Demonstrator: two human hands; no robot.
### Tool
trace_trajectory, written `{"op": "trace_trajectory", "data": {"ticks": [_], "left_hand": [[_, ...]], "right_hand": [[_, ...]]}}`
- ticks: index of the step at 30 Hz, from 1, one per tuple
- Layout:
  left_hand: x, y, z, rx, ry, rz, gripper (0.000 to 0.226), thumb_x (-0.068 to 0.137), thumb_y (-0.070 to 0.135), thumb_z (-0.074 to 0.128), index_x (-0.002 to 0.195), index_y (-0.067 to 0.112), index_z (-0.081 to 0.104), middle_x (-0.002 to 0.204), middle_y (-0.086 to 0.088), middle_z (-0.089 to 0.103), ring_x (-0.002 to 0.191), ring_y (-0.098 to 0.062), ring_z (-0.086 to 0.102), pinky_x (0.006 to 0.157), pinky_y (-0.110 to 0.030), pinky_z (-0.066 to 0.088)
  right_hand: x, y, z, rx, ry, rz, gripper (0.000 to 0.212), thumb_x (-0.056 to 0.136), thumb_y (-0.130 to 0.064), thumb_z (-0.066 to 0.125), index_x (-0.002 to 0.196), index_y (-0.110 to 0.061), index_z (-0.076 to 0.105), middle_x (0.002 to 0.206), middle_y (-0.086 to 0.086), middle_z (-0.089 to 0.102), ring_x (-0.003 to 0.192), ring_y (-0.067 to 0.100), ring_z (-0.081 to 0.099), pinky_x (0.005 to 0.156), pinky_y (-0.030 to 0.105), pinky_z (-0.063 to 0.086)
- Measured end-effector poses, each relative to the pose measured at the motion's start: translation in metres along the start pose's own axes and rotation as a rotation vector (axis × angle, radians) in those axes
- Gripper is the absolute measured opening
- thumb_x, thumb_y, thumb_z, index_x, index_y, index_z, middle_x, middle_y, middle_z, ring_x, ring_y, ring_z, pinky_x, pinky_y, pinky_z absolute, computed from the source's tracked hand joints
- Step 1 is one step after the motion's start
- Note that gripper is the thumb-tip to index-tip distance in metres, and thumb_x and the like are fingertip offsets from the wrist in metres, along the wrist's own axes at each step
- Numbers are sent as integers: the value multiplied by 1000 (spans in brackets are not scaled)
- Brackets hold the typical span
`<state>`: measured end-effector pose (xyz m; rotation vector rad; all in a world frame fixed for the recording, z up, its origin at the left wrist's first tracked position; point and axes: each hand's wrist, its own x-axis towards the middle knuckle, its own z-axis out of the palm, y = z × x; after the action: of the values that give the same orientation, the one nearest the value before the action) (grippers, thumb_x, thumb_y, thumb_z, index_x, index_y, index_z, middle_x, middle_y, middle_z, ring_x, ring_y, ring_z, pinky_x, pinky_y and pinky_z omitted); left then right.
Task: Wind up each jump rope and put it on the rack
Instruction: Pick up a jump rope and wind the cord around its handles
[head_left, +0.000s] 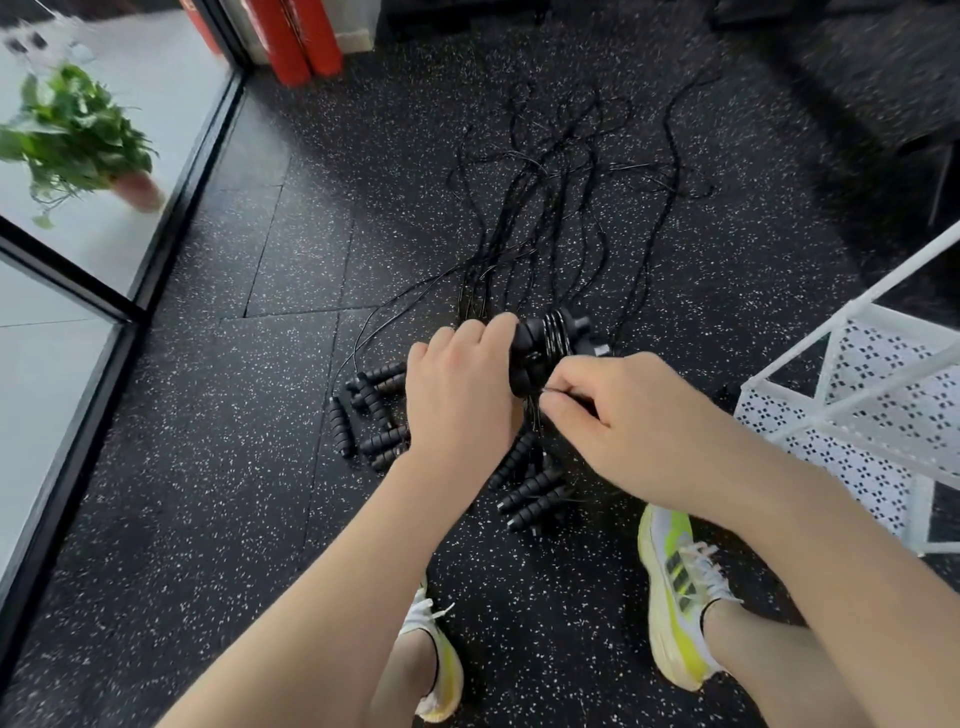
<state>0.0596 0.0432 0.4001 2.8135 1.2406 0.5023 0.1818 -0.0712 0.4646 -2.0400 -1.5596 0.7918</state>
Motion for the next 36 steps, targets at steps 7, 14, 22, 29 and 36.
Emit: {"op": "trace_trajectory", "data": {"ticks": [7,14,22,29,36], "left_hand": [[-8,-3,7,-12,46,175,43,71,20,82,112,22,68,79,4,62,73,-28,56,67,-35,30],[-9,-4,4,-115,34,349,38,78,21,76,115,23,69,88,7,66,77,-25,57,68,-37,37],[-5,-4,-7,-289,104,368,38,75,17,70,114,18,71,93,5,70,82,-27,59,72,-44,45],[-5,13,-30,-536,-9,-3,59,72,21,81,123,35,56,100,20,62,95,-12,57,85,-31,43],[13,3,-33,-339,-61,-297,38,85,29,70,117,28,51,94,12,61,82,-16,54,70,-33,38]], "right_hand": [[9,26,-19,73,214,11,17,78,-49,80,77,-34,71,66,-14,66,62,2,59,57,14,43],[19,45,-27,265,217,47,18,71,-37,88,79,-31,74,73,-16,69,66,-2,60,62,10,43],[24,56,-22,576,161,-54,11,90,-26,69,89,-18,78,87,-7,76,83,3,68,78,14,50],[32,56,26,933,227,153,27,89,-1,55,71,-15,71,70,-2,66,64,12,54,69,31,45],[10,20,55,369,123,30,34,108,-31,41,81,-38,61,60,-7,56,51,3,48,52,16,34]]}}
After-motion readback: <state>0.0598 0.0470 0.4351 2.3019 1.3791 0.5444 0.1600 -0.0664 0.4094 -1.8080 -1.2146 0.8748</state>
